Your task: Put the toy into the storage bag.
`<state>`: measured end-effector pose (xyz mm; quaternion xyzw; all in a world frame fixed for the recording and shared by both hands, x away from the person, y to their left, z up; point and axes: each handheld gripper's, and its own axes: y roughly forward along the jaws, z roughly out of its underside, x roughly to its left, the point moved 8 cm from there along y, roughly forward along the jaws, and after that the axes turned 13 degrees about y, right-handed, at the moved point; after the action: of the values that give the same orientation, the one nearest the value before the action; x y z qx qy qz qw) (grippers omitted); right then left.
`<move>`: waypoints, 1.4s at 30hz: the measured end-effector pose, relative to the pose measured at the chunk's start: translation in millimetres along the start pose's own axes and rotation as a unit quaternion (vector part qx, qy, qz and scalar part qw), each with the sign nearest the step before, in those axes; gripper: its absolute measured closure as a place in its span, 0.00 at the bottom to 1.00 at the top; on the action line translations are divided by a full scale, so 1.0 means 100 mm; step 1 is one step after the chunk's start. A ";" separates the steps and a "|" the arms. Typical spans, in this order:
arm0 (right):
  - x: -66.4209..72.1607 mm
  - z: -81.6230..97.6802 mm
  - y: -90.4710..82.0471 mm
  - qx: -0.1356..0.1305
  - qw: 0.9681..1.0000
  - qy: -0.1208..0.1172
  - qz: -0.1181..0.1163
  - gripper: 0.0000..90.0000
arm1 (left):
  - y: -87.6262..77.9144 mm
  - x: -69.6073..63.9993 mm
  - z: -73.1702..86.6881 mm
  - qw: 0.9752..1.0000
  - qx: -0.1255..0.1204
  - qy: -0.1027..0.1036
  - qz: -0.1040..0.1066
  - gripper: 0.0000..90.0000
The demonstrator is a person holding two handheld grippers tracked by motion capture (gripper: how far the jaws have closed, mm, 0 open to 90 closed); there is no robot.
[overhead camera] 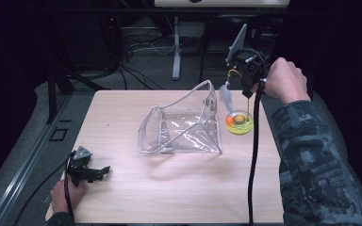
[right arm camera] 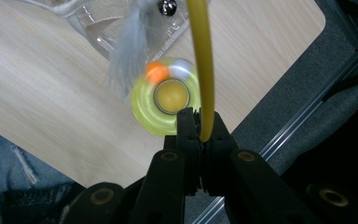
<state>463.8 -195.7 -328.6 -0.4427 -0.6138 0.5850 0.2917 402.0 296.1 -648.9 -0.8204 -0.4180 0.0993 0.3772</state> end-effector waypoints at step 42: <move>-0.20 -0.44 -0.27 -0.022 0.999 0.032 0.029 0.97 | 0.00 0.00 0.00 1.000 0.000 0.000 0.000 0.00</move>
<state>505.8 -190.9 -292.3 -0.4852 -0.6037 0.5653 0.2838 402.1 296.1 -648.9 -0.8205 -0.4179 0.0993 0.3771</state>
